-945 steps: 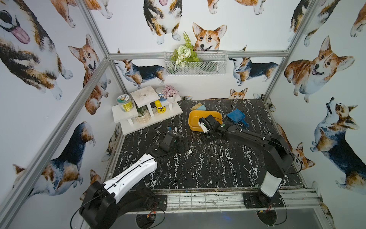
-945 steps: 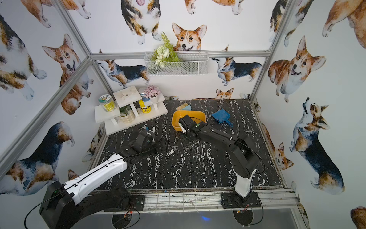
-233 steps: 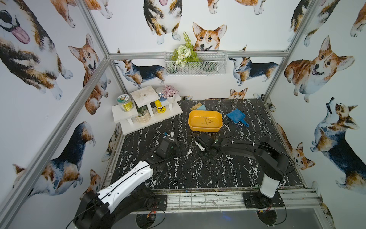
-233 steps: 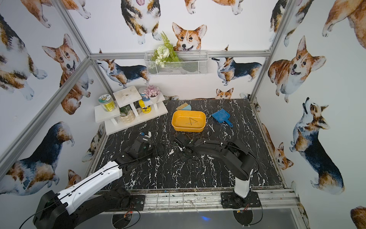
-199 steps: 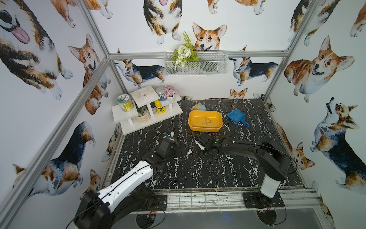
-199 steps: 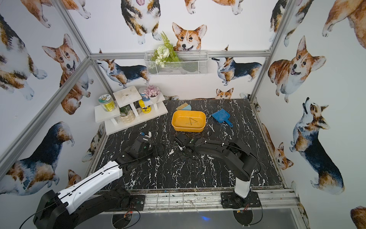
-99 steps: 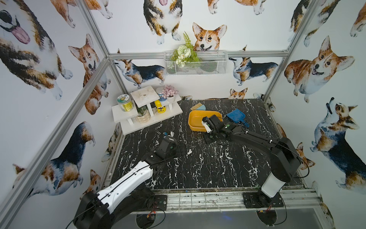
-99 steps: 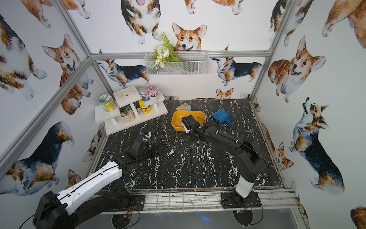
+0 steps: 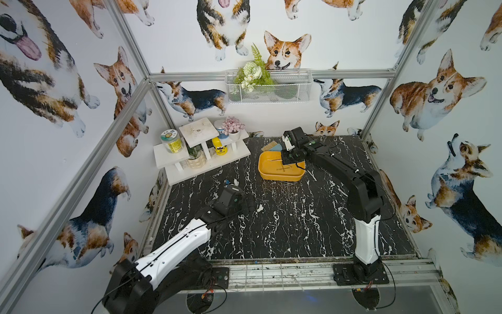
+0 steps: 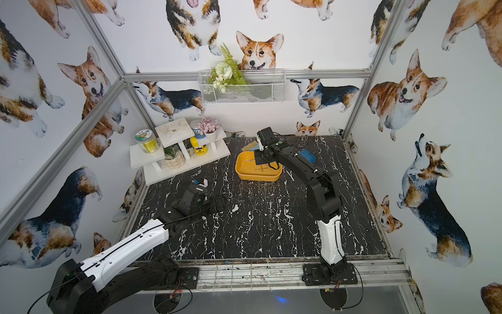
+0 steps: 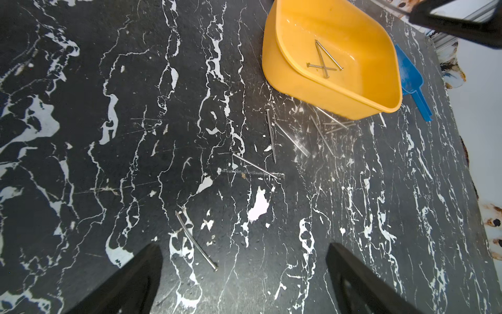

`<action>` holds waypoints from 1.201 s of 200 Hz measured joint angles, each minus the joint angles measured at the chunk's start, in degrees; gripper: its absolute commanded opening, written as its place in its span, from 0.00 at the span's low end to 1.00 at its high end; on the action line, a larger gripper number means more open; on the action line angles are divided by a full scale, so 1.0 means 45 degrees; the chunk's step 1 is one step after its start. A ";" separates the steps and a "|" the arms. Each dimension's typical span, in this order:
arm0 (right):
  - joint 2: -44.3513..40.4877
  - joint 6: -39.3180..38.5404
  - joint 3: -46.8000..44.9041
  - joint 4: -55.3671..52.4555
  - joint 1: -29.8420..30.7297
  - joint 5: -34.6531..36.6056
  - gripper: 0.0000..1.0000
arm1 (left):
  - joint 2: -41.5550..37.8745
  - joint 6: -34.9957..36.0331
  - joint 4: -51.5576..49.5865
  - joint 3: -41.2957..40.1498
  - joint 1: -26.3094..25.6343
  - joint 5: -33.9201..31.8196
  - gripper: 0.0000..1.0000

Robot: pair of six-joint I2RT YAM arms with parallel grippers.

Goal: Put the nails on the desktop into the storage box
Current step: Place the nail in the storage box.

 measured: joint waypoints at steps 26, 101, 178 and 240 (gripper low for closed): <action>0.1214 -0.0024 0.1462 -0.0500 -0.0214 0.0078 0.00 | -0.0005 0.0000 -0.0053 0.0005 0.0126 0.0053 1.00; 0.2395 -0.0476 0.3313 -0.1389 -0.0311 0.0272 0.39 | -0.0039 -0.0219 -0.0282 0.0000 0.0223 0.0146 0.98; 0.0350 -0.0559 0.0738 -0.0947 -0.0243 0.0112 0.42 | -0.0087 -0.1287 -0.0665 -0.0068 0.0219 0.0180 0.95; -0.2866 -0.0223 -0.4167 0.0641 0.0695 0.0029 0.42 | -0.0194 -0.3172 -0.0937 -0.0170 0.0219 -0.0058 0.88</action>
